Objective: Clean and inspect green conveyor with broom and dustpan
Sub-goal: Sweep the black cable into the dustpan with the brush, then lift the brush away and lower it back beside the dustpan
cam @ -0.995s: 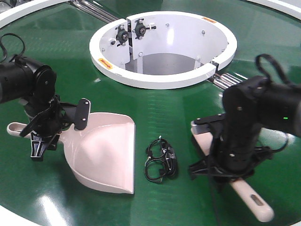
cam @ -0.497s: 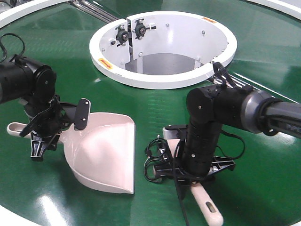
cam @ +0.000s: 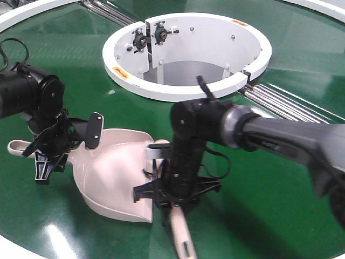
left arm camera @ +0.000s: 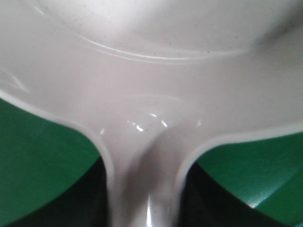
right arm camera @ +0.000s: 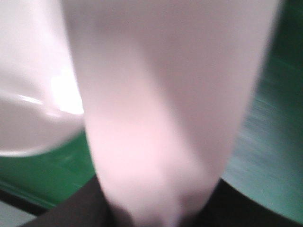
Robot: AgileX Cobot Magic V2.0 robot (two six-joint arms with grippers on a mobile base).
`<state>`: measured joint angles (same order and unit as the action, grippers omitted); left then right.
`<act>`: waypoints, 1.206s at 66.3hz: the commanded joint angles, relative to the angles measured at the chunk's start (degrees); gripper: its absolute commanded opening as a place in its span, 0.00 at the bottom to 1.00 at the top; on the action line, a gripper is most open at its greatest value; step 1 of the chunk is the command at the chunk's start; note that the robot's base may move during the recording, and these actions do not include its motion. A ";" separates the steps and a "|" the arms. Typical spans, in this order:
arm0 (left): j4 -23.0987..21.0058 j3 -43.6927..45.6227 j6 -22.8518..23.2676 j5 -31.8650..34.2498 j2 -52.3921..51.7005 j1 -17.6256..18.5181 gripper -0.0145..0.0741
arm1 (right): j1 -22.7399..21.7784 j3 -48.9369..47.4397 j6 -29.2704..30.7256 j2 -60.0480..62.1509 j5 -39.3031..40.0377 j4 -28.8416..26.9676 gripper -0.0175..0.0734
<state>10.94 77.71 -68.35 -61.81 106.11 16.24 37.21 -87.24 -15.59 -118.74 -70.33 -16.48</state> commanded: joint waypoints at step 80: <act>0.40 1.65 1.09 -0.17 -2.58 0.08 0.16 | -6.62 -25.87 3.64 9.73 -3.36 7.98 0.19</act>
<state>11.34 77.71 -68.33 -62.33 106.11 16.10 32.62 -111.81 -12.73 -115.44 -71.31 -10.76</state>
